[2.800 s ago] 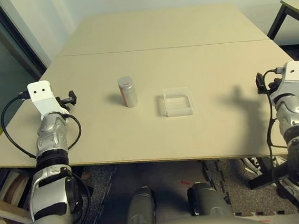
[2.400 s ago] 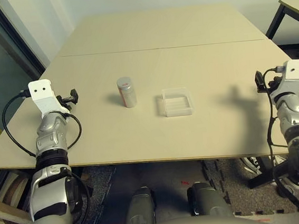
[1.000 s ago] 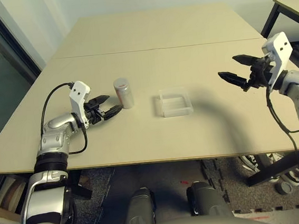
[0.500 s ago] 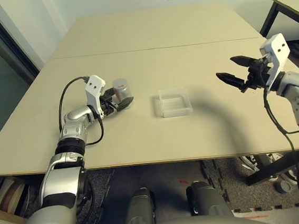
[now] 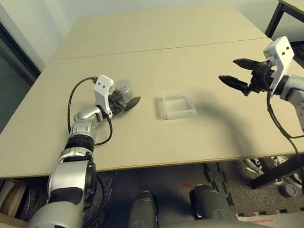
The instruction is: Pour the medicine from the bottle into the box.
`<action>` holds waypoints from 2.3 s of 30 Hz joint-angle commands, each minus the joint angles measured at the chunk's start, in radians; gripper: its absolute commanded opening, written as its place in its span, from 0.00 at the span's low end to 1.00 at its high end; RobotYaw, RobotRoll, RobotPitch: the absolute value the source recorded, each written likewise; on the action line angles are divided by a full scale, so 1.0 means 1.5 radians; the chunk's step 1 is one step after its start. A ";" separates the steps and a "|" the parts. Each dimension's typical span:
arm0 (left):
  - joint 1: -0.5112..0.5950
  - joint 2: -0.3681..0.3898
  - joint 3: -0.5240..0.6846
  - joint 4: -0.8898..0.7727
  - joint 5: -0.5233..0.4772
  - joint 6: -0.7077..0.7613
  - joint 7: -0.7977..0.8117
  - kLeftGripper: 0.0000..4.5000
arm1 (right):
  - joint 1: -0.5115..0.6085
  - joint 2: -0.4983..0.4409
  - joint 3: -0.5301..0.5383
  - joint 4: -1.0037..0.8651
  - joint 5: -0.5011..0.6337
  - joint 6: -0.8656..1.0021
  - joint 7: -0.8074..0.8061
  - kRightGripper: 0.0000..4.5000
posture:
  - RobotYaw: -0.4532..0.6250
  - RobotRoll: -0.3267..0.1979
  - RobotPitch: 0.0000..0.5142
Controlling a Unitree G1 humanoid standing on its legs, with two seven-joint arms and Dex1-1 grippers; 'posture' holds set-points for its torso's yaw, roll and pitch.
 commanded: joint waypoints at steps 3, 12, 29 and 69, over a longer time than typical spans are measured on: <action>-0.023 -0.007 0.003 0.041 0.010 -0.007 0.002 0.57 | 0.000 0.004 0.007 -0.008 0.003 0.004 -0.003 1.00 | 0.24 0.62 0.01; -0.052 0.029 0.001 0.016 -0.010 0.039 -0.140 0.57 | -0.006 0.003 0.032 -0.011 0.001 0.014 0.028 1.00 | 0.27 0.62 0.00; -0.064 0.096 -0.072 -0.208 -0.041 0.224 -0.450 0.57 | -0.190 0.053 0.144 -0.109 0.106 0.257 0.155 1.00 | 0.32 0.62 0.00; -0.015 0.048 -0.116 -0.344 -0.071 0.274 -0.436 0.57 | -0.313 0.243 0.250 0.050 0.029 0.230 0.164 1.00 | 0.34 0.62 0.00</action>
